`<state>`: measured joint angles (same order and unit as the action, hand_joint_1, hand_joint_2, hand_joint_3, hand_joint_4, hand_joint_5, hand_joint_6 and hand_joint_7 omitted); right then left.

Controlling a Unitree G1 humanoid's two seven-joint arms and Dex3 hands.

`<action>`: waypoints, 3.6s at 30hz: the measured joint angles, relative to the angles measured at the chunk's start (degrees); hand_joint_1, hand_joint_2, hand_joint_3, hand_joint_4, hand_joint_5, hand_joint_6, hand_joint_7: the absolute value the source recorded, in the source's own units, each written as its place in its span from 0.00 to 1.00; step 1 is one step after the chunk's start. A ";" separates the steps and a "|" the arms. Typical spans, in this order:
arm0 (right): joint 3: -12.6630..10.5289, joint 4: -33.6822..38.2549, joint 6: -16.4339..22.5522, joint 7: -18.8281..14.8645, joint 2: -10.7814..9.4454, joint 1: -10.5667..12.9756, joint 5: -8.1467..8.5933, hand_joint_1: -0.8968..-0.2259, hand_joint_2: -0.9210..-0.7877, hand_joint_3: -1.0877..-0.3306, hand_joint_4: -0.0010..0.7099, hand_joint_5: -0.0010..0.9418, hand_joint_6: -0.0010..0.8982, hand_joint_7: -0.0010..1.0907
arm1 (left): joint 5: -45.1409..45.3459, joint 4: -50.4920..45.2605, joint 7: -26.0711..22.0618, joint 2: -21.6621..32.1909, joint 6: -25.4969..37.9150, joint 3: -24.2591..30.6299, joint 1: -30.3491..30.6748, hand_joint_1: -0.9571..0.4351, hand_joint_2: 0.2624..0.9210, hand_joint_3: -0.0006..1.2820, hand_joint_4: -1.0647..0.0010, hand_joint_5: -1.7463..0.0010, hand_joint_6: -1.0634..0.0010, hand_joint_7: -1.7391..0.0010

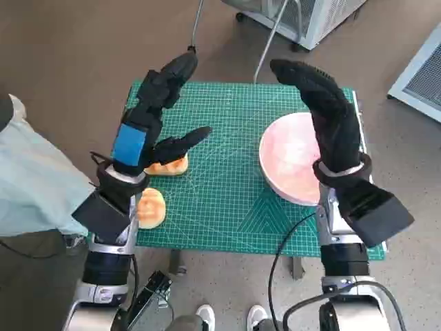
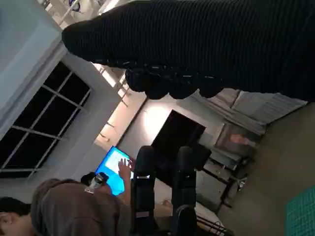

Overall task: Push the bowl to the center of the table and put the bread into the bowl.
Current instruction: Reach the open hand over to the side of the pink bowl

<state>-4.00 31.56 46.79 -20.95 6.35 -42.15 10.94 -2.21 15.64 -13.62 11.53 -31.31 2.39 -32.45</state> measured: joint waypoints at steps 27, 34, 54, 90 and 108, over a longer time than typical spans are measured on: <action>-0.55 0.60 0.03 -0.85 0.21 0.00 0.69 0.36 0.00 0.39 0.31 0.02 0.00 0.56 | 0.07 -0.01 0.01 0.06 -0.03 0.00 -0.02 0.44 1.00 0.17 0.71 1.00 0.81 0.73; -3.52 2.17 0.52 -1.68 2.64 0.03 2.87 0.36 0.00 0.40 0.30 0.02 0.00 0.54 | 0.17 -0.08 0.06 0.10 -0.03 0.02 0.01 0.44 1.00 0.18 0.71 1.00 0.81 0.73; -13.81 15.28 3.73 8.86 10.92 2.02 -0.28 0.47 0.00 0.25 0.25 0.00 0.00 0.49 | -0.14 -0.19 0.09 0.55 0.08 0.73 0.74 0.43 1.00 0.18 0.71 1.00 0.80 0.74; -22.44 40.65 -8.66 5.79 5.37 -1.85 7.41 0.57 0.00 0.22 0.20 0.01 0.03 0.42 | 0.05 -2.73 0.16 1.66 2.38 1.01 1.27 0.43 1.00 0.19 0.70 1.00 0.79 0.75; -24.33 42.27 -15.38 8.95 0.53 -7.09 7.45 0.58 0.00 0.20 0.29 0.03 0.07 0.49 | 0.17 -3.97 0.28 2.61 2.97 1.50 2.51 0.44 1.00 0.19 0.68 0.99 0.78 0.76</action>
<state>-28.33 73.83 31.41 -12.00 6.88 -49.24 18.39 -2.04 11.67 -13.34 14.14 -28.34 3.89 -29.93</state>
